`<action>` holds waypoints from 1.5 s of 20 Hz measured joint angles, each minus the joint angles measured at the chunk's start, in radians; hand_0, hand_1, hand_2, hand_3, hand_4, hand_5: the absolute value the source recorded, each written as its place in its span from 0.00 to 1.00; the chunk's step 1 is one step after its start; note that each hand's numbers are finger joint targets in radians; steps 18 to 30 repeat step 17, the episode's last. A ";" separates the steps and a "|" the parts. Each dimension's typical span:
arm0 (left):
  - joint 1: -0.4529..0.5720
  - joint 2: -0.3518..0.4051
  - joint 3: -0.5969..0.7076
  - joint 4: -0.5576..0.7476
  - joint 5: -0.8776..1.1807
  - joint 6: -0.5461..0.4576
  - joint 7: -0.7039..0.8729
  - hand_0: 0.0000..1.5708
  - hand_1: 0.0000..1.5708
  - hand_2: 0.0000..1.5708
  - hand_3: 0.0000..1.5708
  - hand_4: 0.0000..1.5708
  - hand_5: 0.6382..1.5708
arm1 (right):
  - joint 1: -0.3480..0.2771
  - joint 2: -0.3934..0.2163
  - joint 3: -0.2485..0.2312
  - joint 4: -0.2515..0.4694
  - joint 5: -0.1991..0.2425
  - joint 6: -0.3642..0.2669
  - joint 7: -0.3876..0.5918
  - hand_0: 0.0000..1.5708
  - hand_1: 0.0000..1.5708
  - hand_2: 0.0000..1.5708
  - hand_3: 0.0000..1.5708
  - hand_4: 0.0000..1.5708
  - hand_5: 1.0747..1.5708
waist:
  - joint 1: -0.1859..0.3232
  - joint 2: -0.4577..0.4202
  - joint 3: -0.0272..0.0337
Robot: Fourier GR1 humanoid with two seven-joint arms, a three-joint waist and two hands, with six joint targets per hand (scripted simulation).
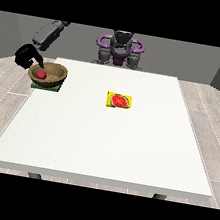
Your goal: Pick the cup and pour the ball into the bowl, then pick the bowl and place it on the pad
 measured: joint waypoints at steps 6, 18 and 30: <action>-0.004 0.022 0.004 0.015 0.016 -0.024 -0.023 0.00 0.00 0.00 0.00 0.76 1.00 | -0.027 -0.019 -0.001 0.014 0.008 -0.015 -0.035 0.41 0.41 0.44 0.64 0.00 0.80 | 0.017 0.035 -0.0001; 0.006 -0.042 -0.053 -0.061 0.018 0.029 0.023 0.00 0.00 0.00 0.00 0.76 1.00 | -0.057 -0.065 0.082 0.064 0.079 0.074 0.038 0.00 0.00 0.00 0.00 0.13 0.61 | 0.030 -0.038 -0.0003; 0.006 -0.042 -0.053 -0.061 0.018 0.029 0.023 0.00 0.00 0.00 0.00 0.76 1.00 | -0.057 -0.065 0.082 0.064 0.079 0.074 0.038 0.00 0.00 0.00 0.00 0.13 0.61 | 0.030 -0.038 -0.0003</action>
